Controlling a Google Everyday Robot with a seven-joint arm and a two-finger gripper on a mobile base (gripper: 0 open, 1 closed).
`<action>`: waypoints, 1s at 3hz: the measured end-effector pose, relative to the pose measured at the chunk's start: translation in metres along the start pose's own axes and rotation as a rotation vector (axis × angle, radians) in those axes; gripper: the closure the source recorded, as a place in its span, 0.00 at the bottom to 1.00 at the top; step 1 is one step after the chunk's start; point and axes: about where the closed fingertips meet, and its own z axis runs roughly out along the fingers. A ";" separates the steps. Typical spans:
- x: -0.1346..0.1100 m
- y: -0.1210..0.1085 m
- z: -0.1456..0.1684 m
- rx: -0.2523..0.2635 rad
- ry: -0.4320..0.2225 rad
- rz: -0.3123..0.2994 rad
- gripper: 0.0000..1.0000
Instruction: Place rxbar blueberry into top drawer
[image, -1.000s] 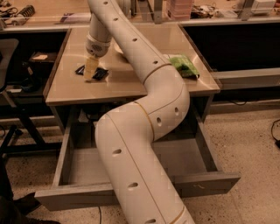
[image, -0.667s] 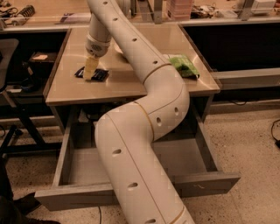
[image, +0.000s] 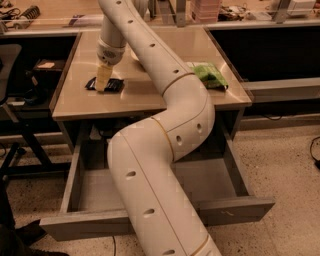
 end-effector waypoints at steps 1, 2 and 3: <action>0.008 -0.020 -0.019 0.082 -0.036 0.002 1.00; 0.026 -0.035 -0.036 0.145 -0.060 0.038 1.00; 0.056 -0.032 -0.024 0.119 -0.038 0.099 1.00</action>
Offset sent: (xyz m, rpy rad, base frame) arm -0.1240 -0.0862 -0.0329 0.1030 -0.1895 -0.1705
